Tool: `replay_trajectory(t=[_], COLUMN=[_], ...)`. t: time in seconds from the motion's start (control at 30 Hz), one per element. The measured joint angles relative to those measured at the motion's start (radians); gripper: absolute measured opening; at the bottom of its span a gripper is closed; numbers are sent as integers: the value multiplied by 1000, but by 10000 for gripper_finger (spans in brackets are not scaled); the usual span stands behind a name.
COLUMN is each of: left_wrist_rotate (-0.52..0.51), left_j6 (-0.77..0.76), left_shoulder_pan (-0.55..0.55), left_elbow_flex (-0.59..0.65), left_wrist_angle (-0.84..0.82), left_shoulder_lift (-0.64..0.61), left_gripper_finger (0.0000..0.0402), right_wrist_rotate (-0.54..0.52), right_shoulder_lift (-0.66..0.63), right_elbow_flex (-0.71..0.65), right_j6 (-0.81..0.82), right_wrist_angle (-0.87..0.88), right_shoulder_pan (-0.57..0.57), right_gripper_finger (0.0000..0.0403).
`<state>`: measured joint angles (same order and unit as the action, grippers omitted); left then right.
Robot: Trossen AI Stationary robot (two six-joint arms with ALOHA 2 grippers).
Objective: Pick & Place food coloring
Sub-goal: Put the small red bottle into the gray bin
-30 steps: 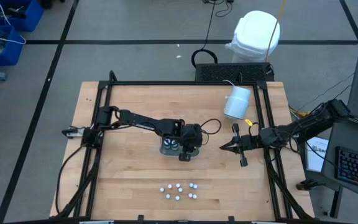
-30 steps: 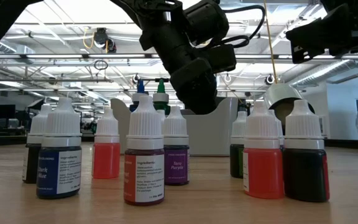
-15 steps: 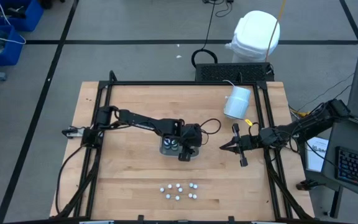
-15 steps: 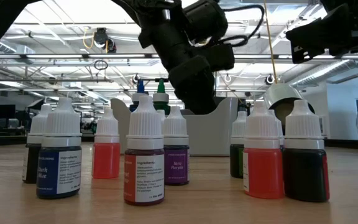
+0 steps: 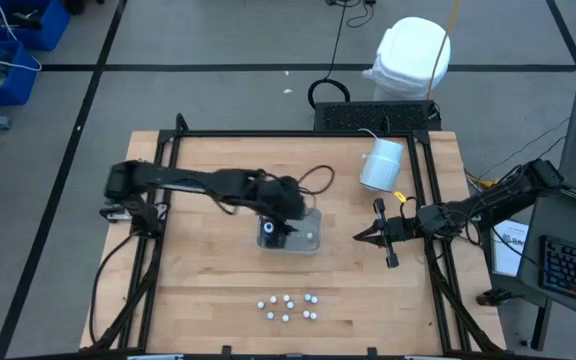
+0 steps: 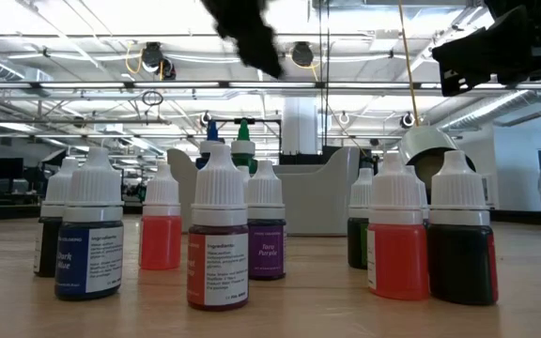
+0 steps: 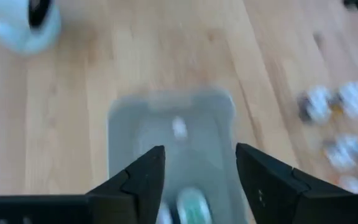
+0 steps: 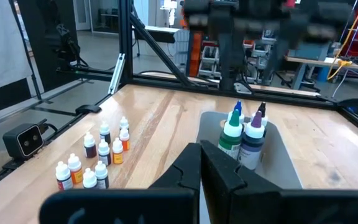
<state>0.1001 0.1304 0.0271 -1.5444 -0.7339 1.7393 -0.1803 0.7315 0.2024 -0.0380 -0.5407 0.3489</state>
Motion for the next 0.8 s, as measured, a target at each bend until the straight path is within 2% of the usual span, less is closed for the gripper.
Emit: replay_trajectory(t=[0.07,0.13,0.2,0.27,0.47,0.57,0.7,0.8], left_wrist_rotate=[-34,-67,-75,-66,-60,-78,-148,-226], left_j6=[-27,-46,-44,-35,-67,-134,-212,-247], left_shoulder_pan=[12,23,26,18,-7,-7,9,39], left_elbow_flex=[3,40,119,243,722,927,1128,1231], left_wrist_angle=[-109,-135,-101,28,516,683,864,947], left_shoulder_lift=[-55,-117,-200,-309,-661,-799,-931,-986], left_gripper_finger=[165,118,62,17,21,7,8,7], right_wrist_rotate=[1,2,1,2,1,0,-1,-1], right_shoulder_lift=[0,0,0,0,0,0,0,0], right_elbow_flex=[0,0,0,0,0,0,0,0], right_j6=[6,17,23,25,16,1,-32,-87], right_wrist_angle=[3,9,14,16,15,19,22,20], right_shoulder_pan=[0,0,0,0,0,0,0,0], right_gripper_finger=[0,0,0,0,0,0,0,0])
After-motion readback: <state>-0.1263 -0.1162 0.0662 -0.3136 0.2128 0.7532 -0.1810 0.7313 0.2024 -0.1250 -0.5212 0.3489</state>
